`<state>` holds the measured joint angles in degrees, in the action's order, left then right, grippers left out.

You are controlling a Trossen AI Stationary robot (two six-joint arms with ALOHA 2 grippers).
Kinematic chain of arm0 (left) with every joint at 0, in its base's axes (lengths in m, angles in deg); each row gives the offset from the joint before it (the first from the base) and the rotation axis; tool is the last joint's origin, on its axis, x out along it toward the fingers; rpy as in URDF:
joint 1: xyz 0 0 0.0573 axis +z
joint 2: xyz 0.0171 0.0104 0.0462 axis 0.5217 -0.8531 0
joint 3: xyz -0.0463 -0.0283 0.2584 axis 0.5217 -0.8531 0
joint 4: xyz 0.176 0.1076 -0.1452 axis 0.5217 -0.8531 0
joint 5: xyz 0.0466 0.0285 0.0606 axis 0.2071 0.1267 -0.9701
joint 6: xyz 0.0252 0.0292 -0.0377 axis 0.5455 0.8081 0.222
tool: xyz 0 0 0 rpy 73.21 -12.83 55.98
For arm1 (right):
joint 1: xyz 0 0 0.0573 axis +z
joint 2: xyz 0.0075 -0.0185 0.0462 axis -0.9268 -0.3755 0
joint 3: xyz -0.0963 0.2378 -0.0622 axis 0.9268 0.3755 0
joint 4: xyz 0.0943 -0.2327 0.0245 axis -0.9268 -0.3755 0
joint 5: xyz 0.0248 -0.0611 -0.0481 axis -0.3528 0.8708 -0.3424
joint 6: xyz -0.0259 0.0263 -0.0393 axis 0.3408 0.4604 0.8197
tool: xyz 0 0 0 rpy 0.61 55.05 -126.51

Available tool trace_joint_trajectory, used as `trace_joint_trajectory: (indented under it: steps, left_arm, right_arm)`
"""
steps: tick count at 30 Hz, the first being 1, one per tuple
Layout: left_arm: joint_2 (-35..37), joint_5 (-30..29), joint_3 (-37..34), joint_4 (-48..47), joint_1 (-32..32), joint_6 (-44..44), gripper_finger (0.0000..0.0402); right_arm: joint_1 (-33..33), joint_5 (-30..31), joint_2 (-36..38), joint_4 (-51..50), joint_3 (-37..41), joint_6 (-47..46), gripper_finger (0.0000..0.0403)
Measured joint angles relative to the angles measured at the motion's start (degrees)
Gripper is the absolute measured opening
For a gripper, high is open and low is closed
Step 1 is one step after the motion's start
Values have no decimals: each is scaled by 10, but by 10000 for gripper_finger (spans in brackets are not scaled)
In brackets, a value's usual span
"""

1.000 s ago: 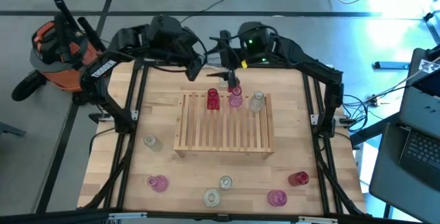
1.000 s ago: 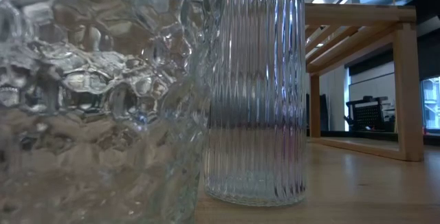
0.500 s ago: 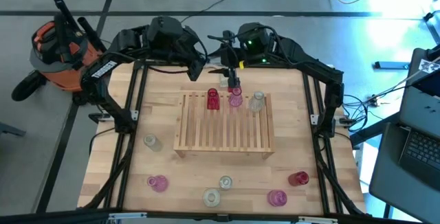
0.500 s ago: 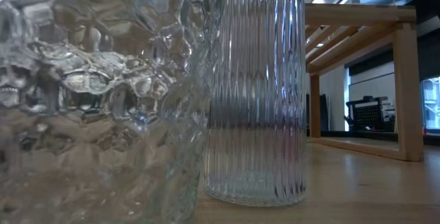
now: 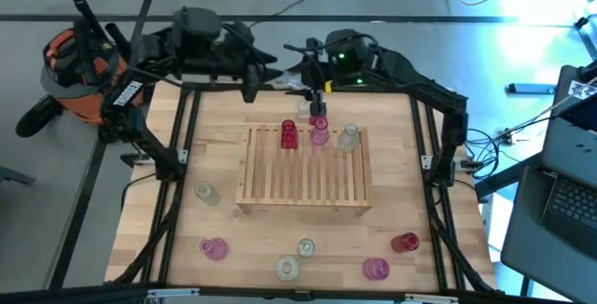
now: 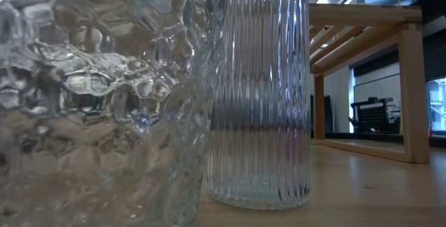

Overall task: Sort vases onto shelf
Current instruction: Put the transparent vase on the shelf aligned with the other transparent vase

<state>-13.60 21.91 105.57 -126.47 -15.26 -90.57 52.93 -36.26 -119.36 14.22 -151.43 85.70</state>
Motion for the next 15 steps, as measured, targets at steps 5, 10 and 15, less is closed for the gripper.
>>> trace_joint_trajectory:
  steps: [5, 10, 15]
  left_arm:
    - [25, -44, 1, 18, 16, 0, 218]
    - [49, -116, 3, 18, 41, 43, 212]
    - [55, -124, 3, 12, 70, 60, 212]
  right_arm:
    - [-1, 9, 43, 17, 0, -15, 180]
    - [0, -6, 79, 30, 0, -60, 180]
    - [23, -9, 120, 25, 34, -96, 180]
